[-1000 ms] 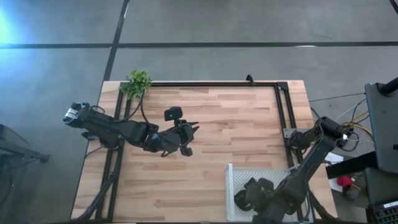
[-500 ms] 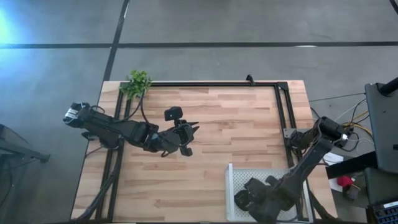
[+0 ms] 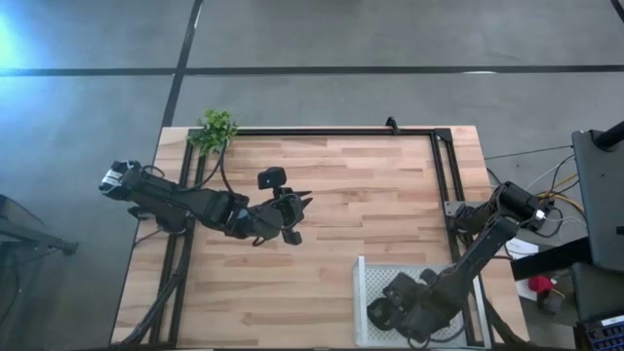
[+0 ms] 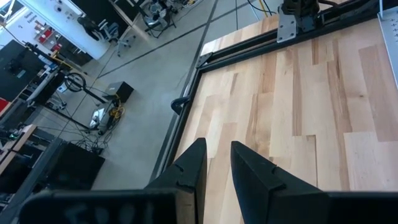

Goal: Pick & Place Mini shaped plates
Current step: Stack the square plate into the top square plate on the shelf, then return to Home Position

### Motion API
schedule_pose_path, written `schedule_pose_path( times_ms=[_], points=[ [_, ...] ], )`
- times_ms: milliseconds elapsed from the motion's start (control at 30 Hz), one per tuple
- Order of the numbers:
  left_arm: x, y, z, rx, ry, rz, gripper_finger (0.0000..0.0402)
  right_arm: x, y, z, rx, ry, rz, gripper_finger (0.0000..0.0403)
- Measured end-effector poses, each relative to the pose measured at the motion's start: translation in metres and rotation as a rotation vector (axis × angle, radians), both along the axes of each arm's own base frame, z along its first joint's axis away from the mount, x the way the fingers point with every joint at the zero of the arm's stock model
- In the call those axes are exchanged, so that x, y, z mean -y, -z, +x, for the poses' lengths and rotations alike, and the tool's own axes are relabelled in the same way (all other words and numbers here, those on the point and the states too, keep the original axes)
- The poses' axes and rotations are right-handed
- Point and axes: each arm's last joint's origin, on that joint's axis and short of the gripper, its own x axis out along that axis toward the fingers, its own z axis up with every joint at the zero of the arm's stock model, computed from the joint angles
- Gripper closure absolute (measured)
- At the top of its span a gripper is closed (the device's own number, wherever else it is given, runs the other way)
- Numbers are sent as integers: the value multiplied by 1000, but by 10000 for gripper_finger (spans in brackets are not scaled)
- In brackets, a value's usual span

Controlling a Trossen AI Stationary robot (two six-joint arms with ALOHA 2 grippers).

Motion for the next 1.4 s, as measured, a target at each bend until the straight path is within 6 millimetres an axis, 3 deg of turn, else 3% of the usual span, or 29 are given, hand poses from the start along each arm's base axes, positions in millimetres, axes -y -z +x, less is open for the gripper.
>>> schedule_pose_path(
  times_ms=[300,533,767,900,1167,1400],
  points=[
    [0,0,0,0,1,0,328,9,12,-5,-24,34,-44,394],
    [0,0,0,0,0,0,328,12,3,-7,0,70,-31,394],
    [0,-1,-1,5,-2,-7,328,20,-34,-13,92,50,67,394],
    [-2,-9,-7,52,-2,-60,328,33,-60,-19,244,25,59,394],
    [-10,-28,-37,119,6,-213,328,68,-113,-33,670,-40,-142,394],
    [-18,-45,-64,174,8,-270,328,98,-147,-51,853,-134,-260,394]
  ],
)
